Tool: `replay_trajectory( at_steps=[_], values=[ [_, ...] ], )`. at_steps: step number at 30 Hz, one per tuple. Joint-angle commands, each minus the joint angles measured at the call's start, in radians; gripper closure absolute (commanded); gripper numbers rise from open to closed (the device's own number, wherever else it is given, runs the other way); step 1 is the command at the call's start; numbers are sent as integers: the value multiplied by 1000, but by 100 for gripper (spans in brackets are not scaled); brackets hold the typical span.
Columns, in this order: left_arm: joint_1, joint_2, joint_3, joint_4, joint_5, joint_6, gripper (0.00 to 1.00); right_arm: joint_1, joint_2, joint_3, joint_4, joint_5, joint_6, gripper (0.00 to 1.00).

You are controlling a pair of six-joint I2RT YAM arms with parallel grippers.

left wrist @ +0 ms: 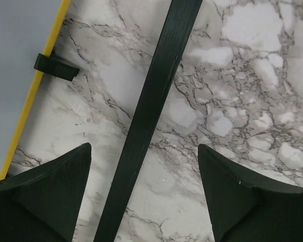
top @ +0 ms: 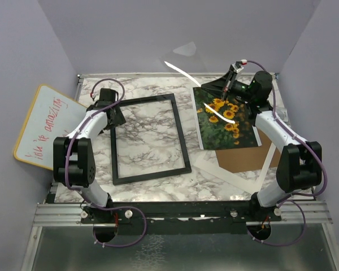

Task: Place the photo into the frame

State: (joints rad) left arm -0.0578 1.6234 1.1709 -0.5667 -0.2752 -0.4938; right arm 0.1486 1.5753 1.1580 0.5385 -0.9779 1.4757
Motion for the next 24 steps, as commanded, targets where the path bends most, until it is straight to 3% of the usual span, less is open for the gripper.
replay_trajectory(
  at_steps=[1, 5, 11, 14, 20, 24],
  values=[
    [4, 68, -31, 2, 19, 2, 20, -6, -13, 14, 1, 1, 8, 99],
    [3, 107, -44, 1, 10, -4, 34, -6, -17, 9, -42, 10, -32, 99],
    [6, 144, -65, 6, -33, 4, 37, -6, -31, 28, -153, 27, -125, 99],
    [7, 153, -76, 32, 22, 9, 41, -6, -34, 31, -194, 35, -154, 99],
    [7, 141, -82, 69, 165, -14, 65, -6, -30, 21, -255, 67, -197, 99],
    [7, 103, -104, 80, 220, -54, 73, -6, -19, -5, -261, 100, -203, 99]
  ],
)
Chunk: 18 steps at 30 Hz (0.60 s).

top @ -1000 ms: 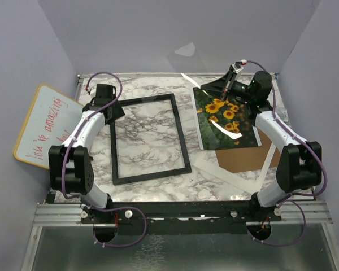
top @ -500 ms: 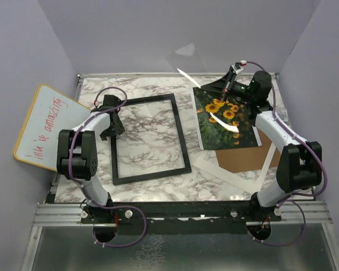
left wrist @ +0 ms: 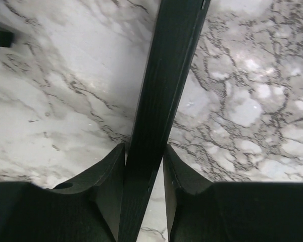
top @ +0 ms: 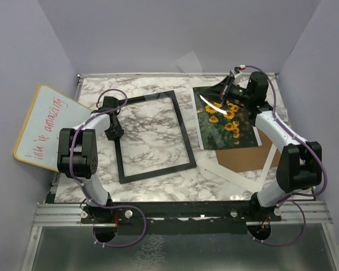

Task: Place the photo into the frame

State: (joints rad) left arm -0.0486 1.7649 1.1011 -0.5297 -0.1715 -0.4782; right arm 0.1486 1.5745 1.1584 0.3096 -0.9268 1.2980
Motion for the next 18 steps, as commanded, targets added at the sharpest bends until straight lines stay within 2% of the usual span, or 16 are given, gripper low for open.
replay_trajectory(
  at_steps=[1, 5, 8, 13, 18],
  values=[
    [-2, -50, -44, 50, 133, -81, 75, -6, -14, -15, -23, 56, -17, 99],
    [-2, -77, -82, 83, 204, -121, 75, -6, 15, -65, 71, 62, 66, 99],
    [-2, -98, -85, 87, 186, -129, 72, 5, 48, -111, 202, 56, 168, 99],
    [0, -153, -43, 42, 90, -112, 49, 38, 87, -107, 287, 64, 230, 99],
    [5, -203, -1, 12, 38, -99, 33, 78, 138, -96, 360, 89, 290, 99]
  ],
)
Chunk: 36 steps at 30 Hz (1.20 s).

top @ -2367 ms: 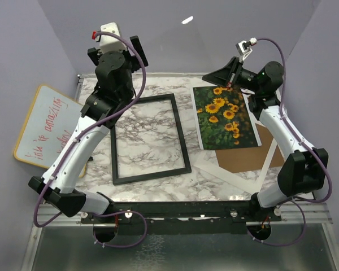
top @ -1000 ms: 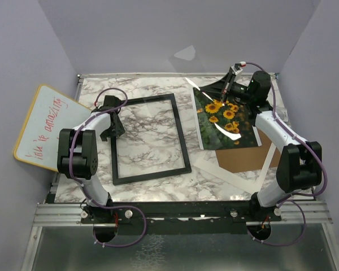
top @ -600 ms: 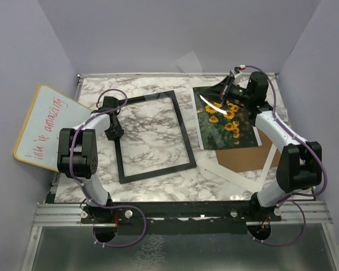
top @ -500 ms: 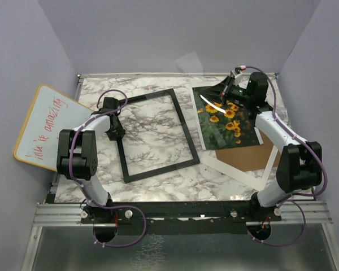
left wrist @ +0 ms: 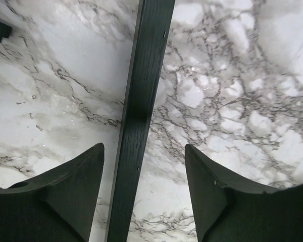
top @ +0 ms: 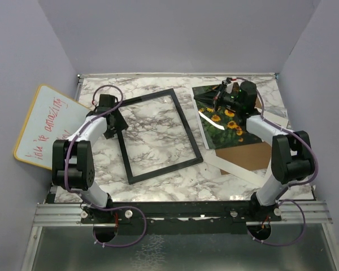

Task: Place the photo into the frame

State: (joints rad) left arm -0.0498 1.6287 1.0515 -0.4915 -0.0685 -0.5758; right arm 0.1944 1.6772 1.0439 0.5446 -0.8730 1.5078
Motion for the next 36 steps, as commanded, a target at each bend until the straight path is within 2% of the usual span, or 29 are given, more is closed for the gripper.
replay_trajectory(
  at_steps=[1, 4, 8, 15, 22, 36],
  values=[
    [7, -77, 55, -28, -71, -1, 31, 43, 49, 21, 134, 43, 91, 99],
    [11, -99, 72, -32, -91, -1, 26, 81, 97, 28, 191, 74, 130, 99],
    [21, -116, 86, -33, -149, -8, 26, 134, 172, 46, 283, 106, 206, 99],
    [41, -111, 88, -35, -218, -10, 40, 194, 268, 70, 411, 166, 303, 99],
    [93, -45, 105, -36, -159, 2, 55, 210, 327, 86, 373, 208, 285, 99],
    [153, 54, 115, -5, -36, -1, 58, 234, 491, 166, 381, 239, 309, 99]
  ],
)
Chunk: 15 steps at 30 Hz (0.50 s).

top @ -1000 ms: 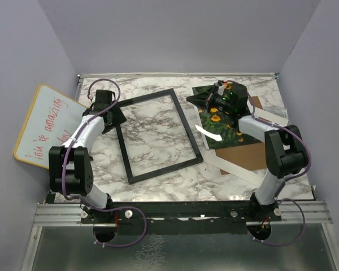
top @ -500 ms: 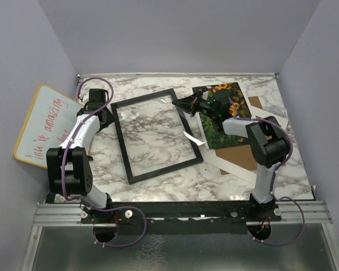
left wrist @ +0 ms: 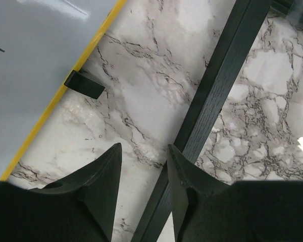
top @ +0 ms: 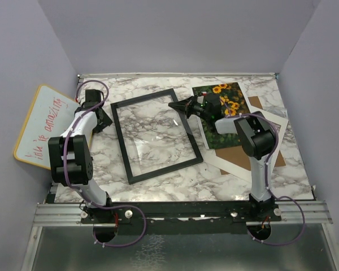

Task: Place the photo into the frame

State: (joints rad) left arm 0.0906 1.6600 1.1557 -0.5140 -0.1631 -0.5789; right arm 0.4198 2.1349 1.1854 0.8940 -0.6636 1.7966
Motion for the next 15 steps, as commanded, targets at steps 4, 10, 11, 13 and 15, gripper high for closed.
replay_trajectory(
  at_steps=[4, 10, 11, 13, 15],
  values=[
    [17, 37, 0, 31, 79, 4, 58, 11, 43, 11, 56, 35, 54, 99],
    [17, 63, -8, 56, 118, 5, 60, 10, 31, 22, 26, 30, 81, 99],
    [17, 67, -9, 60, 124, 5, 60, 10, 27, 21, 10, 27, 93, 99],
    [17, 75, -11, 70, 137, 8, 61, 11, 17, 18, 0, 24, 110, 99],
    [17, 84, -10, 74, 144, 10, 62, 11, 4, 17, -18, 22, 126, 99]
  ],
)
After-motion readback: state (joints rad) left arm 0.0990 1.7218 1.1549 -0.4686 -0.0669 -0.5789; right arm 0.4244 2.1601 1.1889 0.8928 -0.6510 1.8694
